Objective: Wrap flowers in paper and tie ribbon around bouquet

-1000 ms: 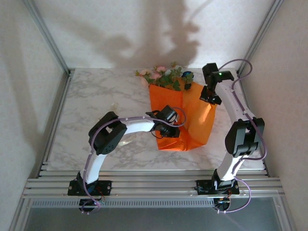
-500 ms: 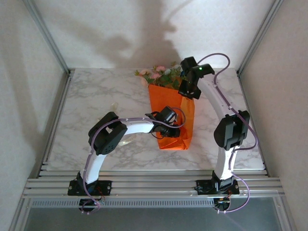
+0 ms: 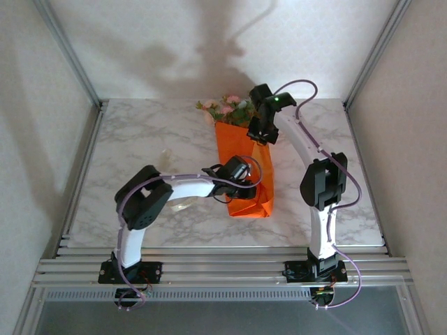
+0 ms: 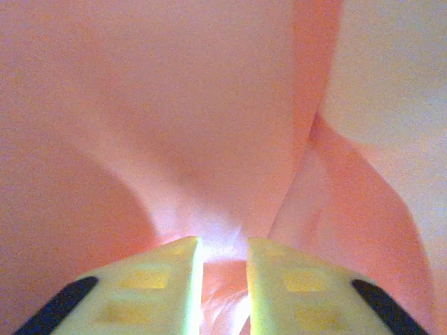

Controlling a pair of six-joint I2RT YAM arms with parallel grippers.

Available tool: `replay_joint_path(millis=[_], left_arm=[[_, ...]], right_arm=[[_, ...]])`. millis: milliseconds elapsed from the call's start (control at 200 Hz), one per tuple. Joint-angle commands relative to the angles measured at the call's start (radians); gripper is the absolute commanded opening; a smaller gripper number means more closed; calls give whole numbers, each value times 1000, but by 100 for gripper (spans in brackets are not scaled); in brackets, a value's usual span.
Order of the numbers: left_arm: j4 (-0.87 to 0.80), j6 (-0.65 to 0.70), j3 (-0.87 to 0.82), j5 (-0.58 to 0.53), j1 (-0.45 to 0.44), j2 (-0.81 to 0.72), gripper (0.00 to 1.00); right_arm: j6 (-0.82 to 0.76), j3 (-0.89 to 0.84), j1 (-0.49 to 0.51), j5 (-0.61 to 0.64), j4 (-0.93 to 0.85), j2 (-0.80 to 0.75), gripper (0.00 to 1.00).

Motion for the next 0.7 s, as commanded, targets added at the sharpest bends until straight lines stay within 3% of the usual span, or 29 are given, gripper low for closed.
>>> replay_joint_path(millis=[0,160,390,521,616,691], left_arm=[[24,-39,-42,-83,-9,-158,30],[85,-101,-97,-33,3,-245,34],[-28,-35,19,-50,-17,-241,61],[-169,78,145,-100,-75,-179,76],[-228,111,210,-112,-103,-131,77],[-269,109,255,-115,-107,-70,71]], right_arm=[[17,-20,13,-33,33,33,14],[19,-9,32,-43,46,58,15],[17,-1,46,-31,34,76,15],[14,5,46,-23,27,76,16],[12,5,46,-19,23,75,16],[12,-1,45,-13,22,71,16]])
